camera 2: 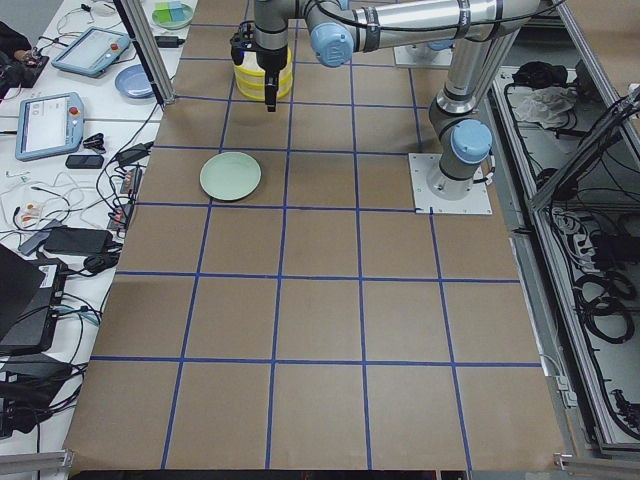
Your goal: Stack buns with steamer
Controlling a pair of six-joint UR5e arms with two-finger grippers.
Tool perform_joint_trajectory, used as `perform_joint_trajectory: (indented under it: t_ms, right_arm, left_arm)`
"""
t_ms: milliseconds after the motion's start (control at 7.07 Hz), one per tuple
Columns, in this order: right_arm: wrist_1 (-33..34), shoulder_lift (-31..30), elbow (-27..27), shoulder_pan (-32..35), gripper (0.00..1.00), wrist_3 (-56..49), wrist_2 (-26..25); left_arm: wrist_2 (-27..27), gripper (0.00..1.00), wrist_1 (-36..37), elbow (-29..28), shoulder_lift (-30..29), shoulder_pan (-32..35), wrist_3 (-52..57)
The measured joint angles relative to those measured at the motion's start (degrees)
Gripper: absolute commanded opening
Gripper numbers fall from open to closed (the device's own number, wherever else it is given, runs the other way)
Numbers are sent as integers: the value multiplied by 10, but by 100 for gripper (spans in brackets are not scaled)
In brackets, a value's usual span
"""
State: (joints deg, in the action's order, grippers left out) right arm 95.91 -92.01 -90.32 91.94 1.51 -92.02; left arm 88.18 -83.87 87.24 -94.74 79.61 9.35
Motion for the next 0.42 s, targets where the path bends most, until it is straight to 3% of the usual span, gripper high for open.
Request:
perform_joint_trajectory:
  t_ms: [424]
  right_arm:
    - [0, 0, 0, 0, 100, 0, -1]
  left_arm:
    - [-7, 100, -22, 12, 27, 15, -21]
